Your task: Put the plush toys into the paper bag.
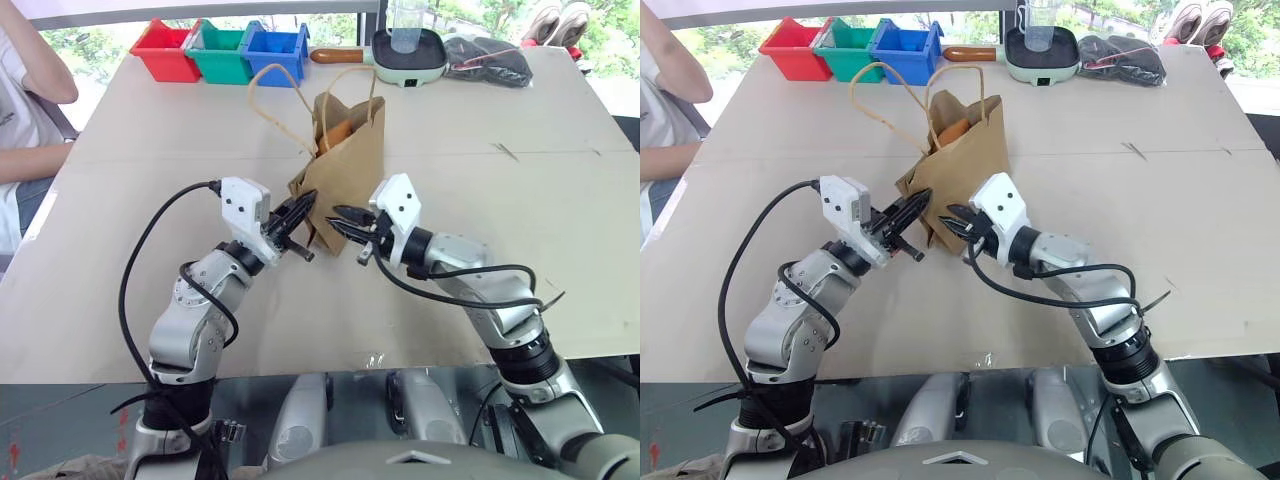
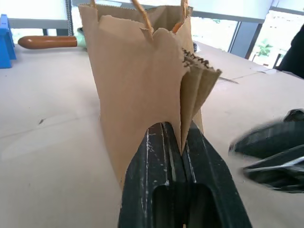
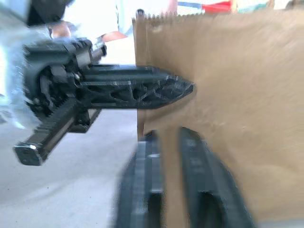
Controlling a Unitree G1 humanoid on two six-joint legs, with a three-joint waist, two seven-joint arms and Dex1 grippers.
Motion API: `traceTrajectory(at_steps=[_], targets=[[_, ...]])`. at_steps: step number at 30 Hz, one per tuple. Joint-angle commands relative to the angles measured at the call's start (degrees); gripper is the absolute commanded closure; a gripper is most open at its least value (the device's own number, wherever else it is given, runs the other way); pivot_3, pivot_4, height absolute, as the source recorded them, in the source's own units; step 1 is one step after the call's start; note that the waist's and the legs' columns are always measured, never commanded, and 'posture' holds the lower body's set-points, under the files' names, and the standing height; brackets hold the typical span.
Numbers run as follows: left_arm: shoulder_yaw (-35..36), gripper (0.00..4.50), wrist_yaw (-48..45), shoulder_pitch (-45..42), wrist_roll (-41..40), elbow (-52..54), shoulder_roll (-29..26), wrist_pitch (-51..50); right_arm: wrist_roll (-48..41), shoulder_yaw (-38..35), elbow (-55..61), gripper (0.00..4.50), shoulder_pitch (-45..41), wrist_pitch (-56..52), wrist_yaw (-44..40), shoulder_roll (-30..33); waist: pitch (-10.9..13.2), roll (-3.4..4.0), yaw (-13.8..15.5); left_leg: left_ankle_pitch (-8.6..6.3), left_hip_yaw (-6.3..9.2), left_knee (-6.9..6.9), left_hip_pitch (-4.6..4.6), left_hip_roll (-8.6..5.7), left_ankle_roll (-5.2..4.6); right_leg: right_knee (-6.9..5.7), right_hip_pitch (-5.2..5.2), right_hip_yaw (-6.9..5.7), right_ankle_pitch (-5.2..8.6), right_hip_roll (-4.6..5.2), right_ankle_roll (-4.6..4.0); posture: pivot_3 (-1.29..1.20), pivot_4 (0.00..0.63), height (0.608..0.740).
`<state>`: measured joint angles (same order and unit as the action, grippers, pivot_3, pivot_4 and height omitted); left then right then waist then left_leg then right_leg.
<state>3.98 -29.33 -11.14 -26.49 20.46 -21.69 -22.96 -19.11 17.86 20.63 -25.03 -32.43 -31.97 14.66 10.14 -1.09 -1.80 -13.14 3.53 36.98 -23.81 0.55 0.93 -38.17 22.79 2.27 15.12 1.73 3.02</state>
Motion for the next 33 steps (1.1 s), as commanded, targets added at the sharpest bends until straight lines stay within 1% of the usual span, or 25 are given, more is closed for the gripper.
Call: traceTrajectory(at_steps=[1, 2, 3, 5, 7, 9, 10, 12, 16, 17, 18, 19, 20, 21, 22, 24, 25, 26, 27, 29, 31, 33], targets=[[2.7, 4.50, -14.8, -5.9, -3.4, -7.0, -6.2, 5.8, -2.9, -6.6, 10.6, 2.30, 4.7, 0.5, -4.6, 7.8, 0.0, -0.01, 0.5, 0.00, 0.02, 0.02, -0.01, -0.01, 0.00, 0.00, -0.02, -0.05, 0.00, 0.01, 0.00, 0.00, 0.150, 0.740], [2.7, 4.50, -18.3, -7.2, -3.9, -9.1, -7.4, 7.0, -3.3, -7.8, 12.1, 1.89, 5.9, 0.5, -5.2, 9.7, 0.0, 0.00, 0.8, 0.00, 0.03, 0.04, -0.02, -0.01, 0.00, 0.02, -0.02, -0.06, 0.00, 0.00, 0.00, 0.00, 0.150, 0.740], [2.5, 4.50, -22.1, -8.7, -4.2, -11.5, -8.8, 8.6, -4.0, -9.1, 13.7, 1.33, 7.3, 0.3, -5.7, 11.5, 0.0, 0.00, 0.9, 0.00, 0.02, 0.06, -0.02, -0.02, 0.00, 0.04, -0.04, -0.07, 0.00, 0.00, 0.00, 0.00, 0.150, 0.740], [1.4, 4.50, -28.8, -11.7, -3.3, -16.7, -10.9, 12.2, -5.7, -12.0, 16.4, 0.42, 9.4, -0.3, -6.1, 14.1, 0.0, 0.00, 0.8, 0.00, -0.04, 0.06, -0.02, -0.02, -0.01, 0.06, -0.05, -0.03, 0.00, 0.01, 0.00, 0.00, 0.150, 0.740], [0.7, 4.50, -34.1, -15.0, -2.4, -22.4, -11.8, 15.3, -7.2, -14.7, 18.8, 0.42, 11.3, -1.2, -6.0, 16.0, 0.0, 0.00, 0.8, 0.00, -0.04, 0.06, 0.01, -0.01, -0.01, 0.06, -0.06, -0.02, 0.01, -0.02, 0.00, 0.00, 0.150, 0.740], [-1.4, 4.50, -43.1, -22.4, 0.5, -35.7, -12.2, 22.7, -8.6, -19.6, 23.4, 0.42, 15.7, -3.1, -5.2, 18.9, 0.0, 0.01, 0.6, 0.00, -0.04, 0.06, 0.02, 0.03, 0.00, 0.05, -0.06, -0.01, 0.01, -0.05, 0.00, 0.00, 0.150, 0.740], [-2.5, 4.50, -45.9, -25.6, 2.2, -41.4, -11.8, 26.6, -8.6, -21.8, 24.7, 0.42, 17.6, -3.9, -4.3, 19.7, 0.0, 0.01, 1.1, 0.00, -0.06, 0.06, 0.03, 0.04, -0.01, 0.04, -0.07, 0.02, 0.01, -0.05, 0.00, 0.00, 0.150, 0.740], [-4.2, 4.50, -49.2, -30.8, 4.8, -51.0, -10.4, 31.6, -8.5, -24.5, 26.2, 0.42, 20.4, -4.8, -3.1, 21.0, 0.0, -0.01, 1.7, 0.00, 0.14, 0.15, -0.08, 0.01, 0.00, 0.06, -0.10, -0.26, 0.01, -0.07, -0.01, 0.00, 0.150, 0.740], [-5.6, 4.50, -55.4, -38.2, 9.0, -66.6, -8.6, 39.4, -9.3, -26.2, 28.1, 0.42, 23.0, -5.3, -1.9, 22.1, 0.0, -0.03, 1.0, -0.05, -0.03, 0.24, -0.08, -0.05, -0.09, 0.10, -0.14, -0.07, 0.00, -0.02, 0.02, 0.00, 0.150, 0.740], [-5.8, 4.16, -57.0, -39.6, 10.0, -69.7, -8.5, 41.8, -9.3, -26.4, 28.3, 0.39, 23.1, -5.5, -1.3, 22.0, 0.0, -0.03, 0.6, -0.05, -0.03, 0.24, -0.08, -0.05, -0.09, 0.09, -0.14, -0.06, 0.01, -0.02, 0.03, 0.00, 0.150, 0.740], [-5.7, 3.72, -57.7, -40.8, 10.6, -72.2, -8.2, 43.1, -9.1, -26.8, 28.4, 0.37, 23.7, -5.3, -1.3, 22.3, 0.0, -0.03, 0.5, -0.05, -0.02, 0.24, -0.06, 0.00, -0.10, 0.07, -0.13, -0.06, 0.01, -0.08, 0.02, 0.00, 0.150, 0.740], [-5.5, 3.47, -58.7, -41.6, 10.7, -73.8, -7.9, 43.5, -8.9, -27.2, 28.6, 0.37, 24.4, -5.1, -1.4, 22.6, 0.0, -0.03, 0.5, -0.05, -0.02, 0.24, -0.05, 0.03, -0.10, 0.07, -0.13, -0.04, 0.01, -0.11, 0.02, 0.00, 0.150, 0.740], [-5.2, 3.05, -59.4, -42.2, 10.6, -74.8, -7.7, 43.9, -8.9, -27.6, 28.8, 0.37, 25.2, -4.8, -1.5, 22.9, 0.0, -0.03, 0.5, -0.05, 0.00, 0.23, -0.05, 0.03, -0.10, 0.04, -0.13, -0.06, 0.01, -0.11, 0.02, 0.00, 0.150, 0.740], [-4.4, 2.64, -59.1, -42.7, 9.8, -74.8, -7.6, 41.9, -9.2, -28.1, 29.0, 0.37, 25.8, -4.7, -1.5, 22.9, 0.0, -0.03, 0.5, -0.05, 0.02, 0.23, -0.05, 0.03, -0.10, 0.04, -0.12, -0.07, 0.01, -0.12, 0.02, 0.00, 0.150, 0.740], [-3.7, 2.12, -58.9, -42.2, 8.9, -73.2, -8.2, 38.9, -9.5, -28.5, 29.4, 0.37, 26.5, -4.5, -1.7, 23.2, 0.0, -0.03, 0.5, -0.05, 0.01, 0.23, -0.05, 0.03, -0.10, 0.04, -0.12, -0.06, 0.01, -0.12, 0.02, 0.00, 0.150, 0.740], [-2.7, 1.22, -57.8, -41.1, 8.0, -70.2, -8.8, 34.7, -9.9, -29.5, 29.7, 0.37, 27.8, -3.8, -2.4, 23.6, 0.0, -0.03, 0.5, -0.05, 0.00, 0.25, -0.07, 0.03, -0.10, 0.04, -0.12, -0.05, 0.01, -0.10, 0.02, 0.00, 0.150, 0.740], [-2.3, 0.67, -56.8, -40.2, 7.6, -68.0, -9.1, 32.2, -10.0, -29.9, 29.6, 0.37, 28.3, -3.4, -2.7, 23.7, 0.0, -0.03, 0.4, -0.05, 0.00, 0.26, -0.08, 0.03, -0.10, 0.03, -0.13, -0.04, 0.01, -0.10, 0.03, 0.00, 0.150, 0.740], [-1.5, 0.34, -54.1, -37.8, 7.0, -63.5, -10.2, 27.9, -10.3, -30.6, 29.6, 0.37, 28.9, -2.9, -3.4, 24.2, 0.0, -0.03, 0.4, -0.05, 0.00, 0.26, -0.07, 0.03, -0.10, 0.02, -0.13, -0.04, 0.01, -0.09, 0.03, 0.00, 0.150, 0.740], [-0.9, 0.34, -52.1, -35.9, 6.5, -59.8, -11.0, 24.5, -10.5, -30.9, 29.6, 0.37, 29.2, -2.6, -4.0, 24.6, 0.0, -0.03, 0.1, -0.05, 0.00, 0.26, -0.07, 0.03, -0.10, 0.02, -0.12, -0.04, 0.01, -0.10, 0.03, 0.00, 0.150, 0.740], [2.6, 0.34, -45.4, -27.6, 2.7, -45.3, -14.0, 12.5, -12.4, -34.0, 28.7, 0.37, 30.5, -1.8, -6.1, 25.4, 0.0, -0.02, -0.5, -0.05, 0.01, 0.24, -0.05, 0.06, -0.10, -0.01, -0.12, -0.01, 0.01, -0.10, 0.03, 0.00, 0.150, 0.740], [5.0, 0.34, -40.6, -19.9, 1.0, -33.6, -16.1, 5.8, -13.5, -36.5, 27.2, 0.37, 31.4, -0.6, -8.2, 26.3, 0.0, -0.02, -0.9, -0.06, 0.09, 0.19, 0.06, 0.17, -0.10, -0.04, -0.11, 0.14, 0.01, -0.07, 0.02, 0.00, 0.150, 0.740], [7.5, 0.34, -36.6, -13.7, -1.2, -25.1, -17.2, 0.8, -14.3, -38.3, 25.1, 0.37, 31.7, 0.4, -10.1, 27.3, 0.0, -0.02, -0.5, -0.06, 0.10, 0.18, 0.08, 0.35, -0.10, -0.04, -0.11, 0.13, 0.01, -0.07, 0.02, 0.00, 0.150, 0.740]])
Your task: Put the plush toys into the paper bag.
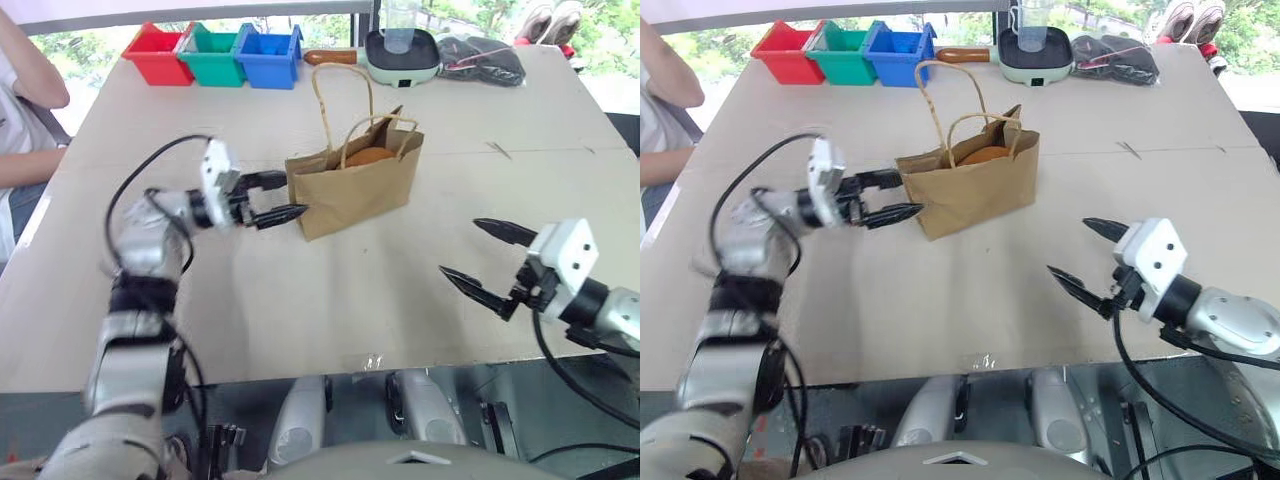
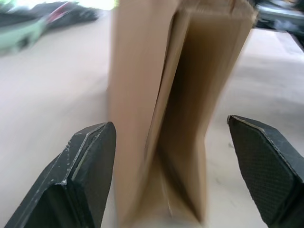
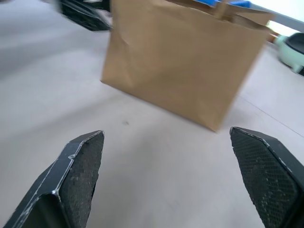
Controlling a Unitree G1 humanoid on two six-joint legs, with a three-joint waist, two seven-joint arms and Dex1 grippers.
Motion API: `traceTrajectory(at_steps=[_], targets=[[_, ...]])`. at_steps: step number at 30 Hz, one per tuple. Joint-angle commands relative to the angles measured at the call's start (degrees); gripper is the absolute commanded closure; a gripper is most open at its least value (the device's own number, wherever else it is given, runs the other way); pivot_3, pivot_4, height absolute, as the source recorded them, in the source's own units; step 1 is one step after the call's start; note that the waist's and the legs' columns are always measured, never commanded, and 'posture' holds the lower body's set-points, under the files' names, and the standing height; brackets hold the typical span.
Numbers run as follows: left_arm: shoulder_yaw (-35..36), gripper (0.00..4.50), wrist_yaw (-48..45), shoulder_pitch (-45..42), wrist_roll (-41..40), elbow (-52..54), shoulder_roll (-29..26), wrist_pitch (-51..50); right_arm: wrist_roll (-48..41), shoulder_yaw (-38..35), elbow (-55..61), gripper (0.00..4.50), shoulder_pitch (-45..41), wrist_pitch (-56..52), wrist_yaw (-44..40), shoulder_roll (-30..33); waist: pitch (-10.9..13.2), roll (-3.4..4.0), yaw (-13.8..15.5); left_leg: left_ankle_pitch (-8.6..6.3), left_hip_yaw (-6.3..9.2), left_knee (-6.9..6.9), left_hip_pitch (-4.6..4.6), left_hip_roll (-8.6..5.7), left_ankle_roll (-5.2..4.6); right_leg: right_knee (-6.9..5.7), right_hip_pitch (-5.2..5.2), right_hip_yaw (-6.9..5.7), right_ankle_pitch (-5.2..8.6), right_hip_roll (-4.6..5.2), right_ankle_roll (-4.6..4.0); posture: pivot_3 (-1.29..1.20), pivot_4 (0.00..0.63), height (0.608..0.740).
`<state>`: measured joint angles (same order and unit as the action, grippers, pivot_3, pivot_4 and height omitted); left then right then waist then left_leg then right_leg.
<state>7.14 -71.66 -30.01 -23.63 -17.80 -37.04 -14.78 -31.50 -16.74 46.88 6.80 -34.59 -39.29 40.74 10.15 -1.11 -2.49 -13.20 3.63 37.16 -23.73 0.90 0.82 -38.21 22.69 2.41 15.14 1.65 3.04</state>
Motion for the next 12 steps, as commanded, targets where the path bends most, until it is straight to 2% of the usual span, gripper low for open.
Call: traceTrajectory(at_steps=[1, 5, 12], targets=[[6.0, 0.34, 8.0, 8.5, -5.5, 17.3, -2.1, -10.2, -2.6, -4.7, -2.3, 0.37, -0.1, 2.9, -3.8, 1.6, 0.0, 0.00, 0.5, 0.00, -0.03, 0.02, -0.01, 0.04, 0.00, 0.00, 0.00, -0.02, 0.00, 0.01, 0.00, 0.00, 0.150, 0.740], [10.4, 0.34, 14.8, 21.5, -9.2, 31.2, -1.7, -16.9, -5.1, -8.7, -7.6, 0.37, 0.4, 3.9, -8.1, 3.4, 0.0, 0.00, 1.6, 0.00, -0.19, 0.10, 0.02, 0.03, 0.00, -0.01, -0.09, -0.04, 0.00, 0.09, 0.00, 0.00, 0.150, 0.740], [12.7, 0.34, 22.9, 31.2, -13.1, 41.3, 1.0, -21.2, -1.3, -8.8, -16.6, 0.37, 1.4, 8.8, -13.0, 6.1, 0.0, -0.01, 2.0, 0.00, -0.31, 0.17, 0.04, 0.00, 0.00, 0.04, -0.18, -0.05, 0.00, 0.09, 0.00, 0.00, 0.150, 0.740]])
